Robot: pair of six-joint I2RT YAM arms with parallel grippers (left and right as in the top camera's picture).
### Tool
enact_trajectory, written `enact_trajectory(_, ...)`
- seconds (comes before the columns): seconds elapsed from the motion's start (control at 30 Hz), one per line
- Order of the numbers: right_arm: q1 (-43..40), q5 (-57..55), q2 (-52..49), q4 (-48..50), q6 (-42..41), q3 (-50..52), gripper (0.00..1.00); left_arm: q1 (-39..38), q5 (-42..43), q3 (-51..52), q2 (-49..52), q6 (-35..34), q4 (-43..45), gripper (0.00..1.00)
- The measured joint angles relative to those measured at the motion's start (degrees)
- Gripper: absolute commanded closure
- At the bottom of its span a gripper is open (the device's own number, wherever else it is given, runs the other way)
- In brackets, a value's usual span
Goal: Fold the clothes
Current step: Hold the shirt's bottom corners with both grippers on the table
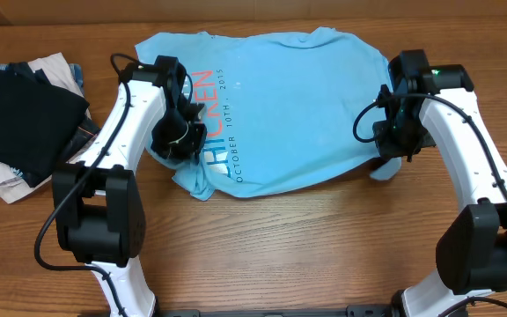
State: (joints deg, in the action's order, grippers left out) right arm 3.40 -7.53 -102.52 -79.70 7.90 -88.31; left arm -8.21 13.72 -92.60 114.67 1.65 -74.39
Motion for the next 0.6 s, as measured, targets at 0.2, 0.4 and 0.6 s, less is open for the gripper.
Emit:
enact_trajectory(0.2, 0.00, -0.28, 0.00, 2.14, -0.17, 0.00, 0.96, 0.15, -1.75, 0.00, 0.00, -0.42, 12.07, 0.58)
enact_trajectory(0.4, 0.00, -0.39, 0.00, 2.75, -0.17, 0.04, 0.96, 0.37, -1.95, 0.00, 0.00, -1.86, 21.18, 0.04)
enact_trajectory(0.6, 0.02, -0.39, 0.00, 3.23, -0.17, 0.04, 0.96, 0.35, -1.92, 0.00, 0.00, -3.19, 13.53, 0.20)
